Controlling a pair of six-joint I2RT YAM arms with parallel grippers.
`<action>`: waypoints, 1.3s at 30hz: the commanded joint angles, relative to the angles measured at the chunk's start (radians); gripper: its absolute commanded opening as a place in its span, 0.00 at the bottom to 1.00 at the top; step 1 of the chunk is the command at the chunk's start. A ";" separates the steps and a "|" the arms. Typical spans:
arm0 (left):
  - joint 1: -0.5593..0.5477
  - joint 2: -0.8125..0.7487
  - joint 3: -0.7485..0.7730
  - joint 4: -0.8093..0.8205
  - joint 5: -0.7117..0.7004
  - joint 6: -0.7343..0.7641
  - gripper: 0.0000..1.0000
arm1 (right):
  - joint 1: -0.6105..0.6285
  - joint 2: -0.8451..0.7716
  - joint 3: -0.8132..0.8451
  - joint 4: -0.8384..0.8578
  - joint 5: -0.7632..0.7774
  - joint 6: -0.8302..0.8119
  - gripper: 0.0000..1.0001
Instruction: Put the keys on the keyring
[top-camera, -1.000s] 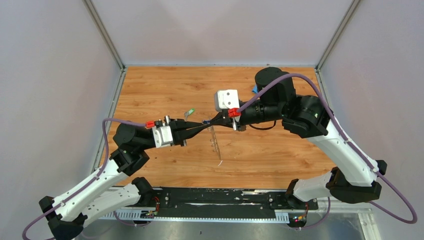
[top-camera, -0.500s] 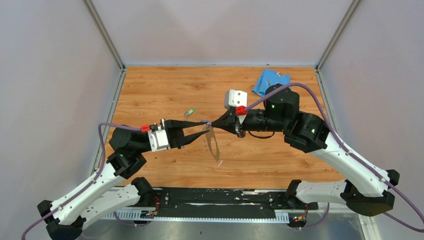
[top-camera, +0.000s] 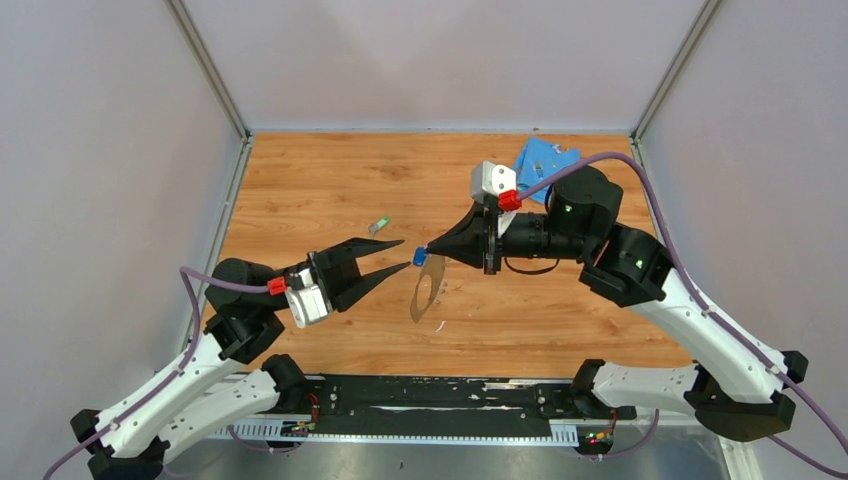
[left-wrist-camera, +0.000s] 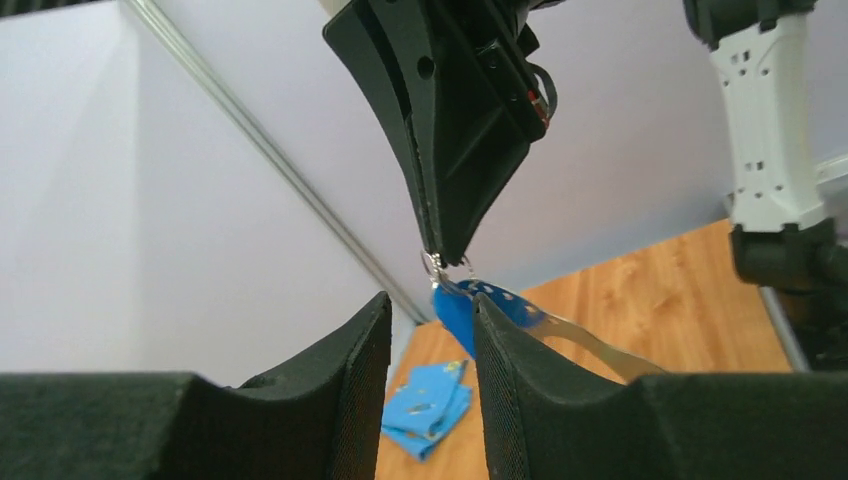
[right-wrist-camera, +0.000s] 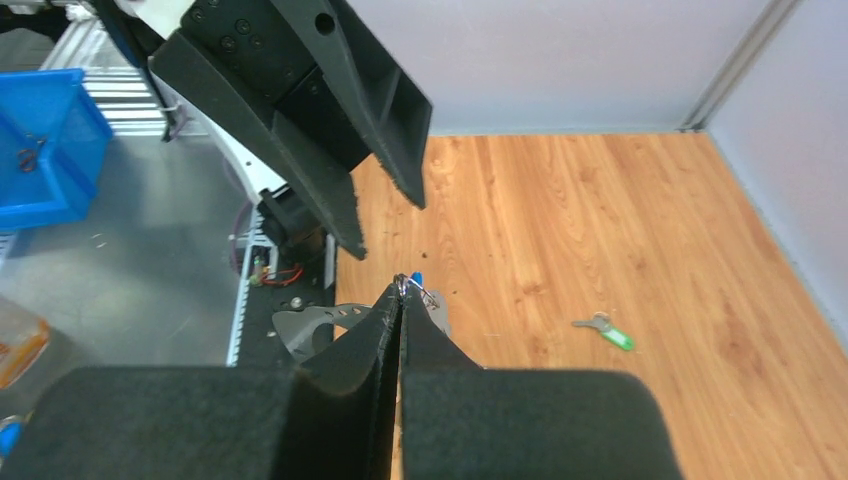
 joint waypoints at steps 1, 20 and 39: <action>-0.010 0.020 0.023 -0.006 0.019 0.268 0.40 | -0.035 0.017 0.029 -0.029 -0.171 0.065 0.00; -0.010 0.130 0.307 -0.647 0.203 0.398 0.47 | -0.111 0.070 0.063 -0.065 -0.399 0.066 0.00; -0.010 0.151 0.322 -0.668 0.194 0.422 0.20 | -0.111 0.093 0.088 -0.120 -0.379 0.048 0.00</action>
